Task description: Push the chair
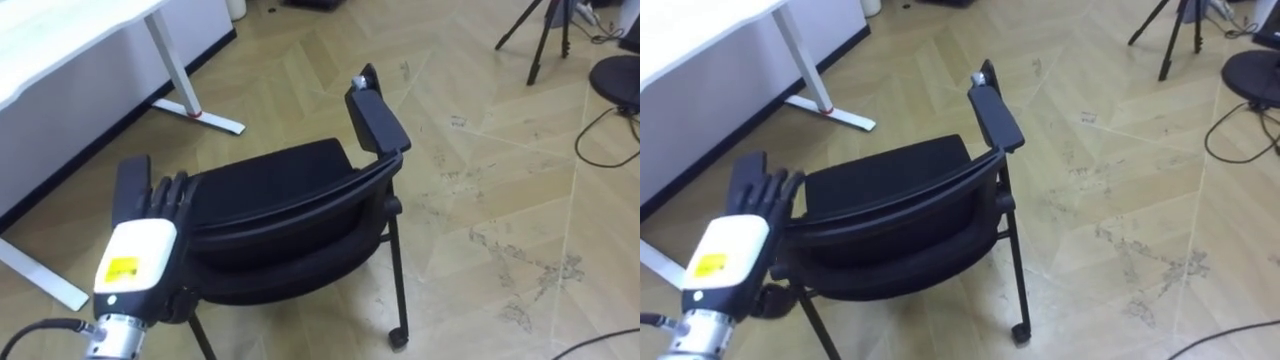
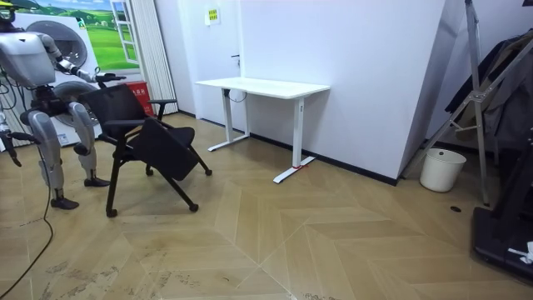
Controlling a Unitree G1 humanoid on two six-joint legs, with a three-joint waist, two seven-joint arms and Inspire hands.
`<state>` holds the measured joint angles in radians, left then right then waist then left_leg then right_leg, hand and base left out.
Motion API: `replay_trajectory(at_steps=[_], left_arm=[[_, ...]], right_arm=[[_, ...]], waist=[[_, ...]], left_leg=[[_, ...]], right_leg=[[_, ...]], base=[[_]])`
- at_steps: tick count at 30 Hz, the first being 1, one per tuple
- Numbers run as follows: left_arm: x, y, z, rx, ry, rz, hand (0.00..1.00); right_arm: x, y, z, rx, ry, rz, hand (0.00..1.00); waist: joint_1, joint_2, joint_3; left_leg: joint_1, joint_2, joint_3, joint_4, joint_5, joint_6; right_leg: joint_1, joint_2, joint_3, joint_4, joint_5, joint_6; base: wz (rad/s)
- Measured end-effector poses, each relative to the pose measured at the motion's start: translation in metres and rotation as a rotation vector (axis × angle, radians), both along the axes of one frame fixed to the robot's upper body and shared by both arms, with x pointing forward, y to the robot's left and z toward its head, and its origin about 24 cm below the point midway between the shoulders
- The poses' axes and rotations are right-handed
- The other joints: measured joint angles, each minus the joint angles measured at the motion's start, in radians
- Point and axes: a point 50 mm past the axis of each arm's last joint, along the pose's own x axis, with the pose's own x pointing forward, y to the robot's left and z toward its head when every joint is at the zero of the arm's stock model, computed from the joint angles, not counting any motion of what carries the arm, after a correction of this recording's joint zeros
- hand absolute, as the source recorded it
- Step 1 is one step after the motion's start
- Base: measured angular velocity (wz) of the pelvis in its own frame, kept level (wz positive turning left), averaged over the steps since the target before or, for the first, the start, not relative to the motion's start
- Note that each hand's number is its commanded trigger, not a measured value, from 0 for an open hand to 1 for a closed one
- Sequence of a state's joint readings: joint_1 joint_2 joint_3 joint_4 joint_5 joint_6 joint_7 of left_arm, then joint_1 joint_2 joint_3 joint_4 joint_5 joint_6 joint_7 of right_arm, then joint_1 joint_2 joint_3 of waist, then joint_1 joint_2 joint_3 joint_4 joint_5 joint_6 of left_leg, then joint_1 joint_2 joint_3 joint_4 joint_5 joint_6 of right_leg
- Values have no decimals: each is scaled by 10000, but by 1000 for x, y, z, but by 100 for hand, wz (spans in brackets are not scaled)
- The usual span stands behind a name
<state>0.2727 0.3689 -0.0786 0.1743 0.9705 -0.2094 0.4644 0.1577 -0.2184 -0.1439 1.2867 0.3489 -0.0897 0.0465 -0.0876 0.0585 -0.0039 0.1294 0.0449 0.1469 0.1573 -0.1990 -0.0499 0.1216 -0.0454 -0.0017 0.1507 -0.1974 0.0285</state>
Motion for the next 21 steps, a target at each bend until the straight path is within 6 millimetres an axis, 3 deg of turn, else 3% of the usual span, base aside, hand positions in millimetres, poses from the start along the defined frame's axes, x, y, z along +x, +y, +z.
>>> replay_trajectory(at_steps=[5,21], left_arm=[[14,-1,10,6,-578,-82,0],[15,-1,10,71,-376,-56,0]], right_arm=[[0,0,0,-38,62,211,0],[3,2,0,161,-54,454,0]], waist=[[-88,2,3],[-202,-90,55]], left_leg=[[15,0,54,-62,0,0],[26,0,161,-67,0,0]], right_leg=[[-37,3,72,-15,0,0],[-110,14,227,10,0,-1]], base=[[-4],[-3]])
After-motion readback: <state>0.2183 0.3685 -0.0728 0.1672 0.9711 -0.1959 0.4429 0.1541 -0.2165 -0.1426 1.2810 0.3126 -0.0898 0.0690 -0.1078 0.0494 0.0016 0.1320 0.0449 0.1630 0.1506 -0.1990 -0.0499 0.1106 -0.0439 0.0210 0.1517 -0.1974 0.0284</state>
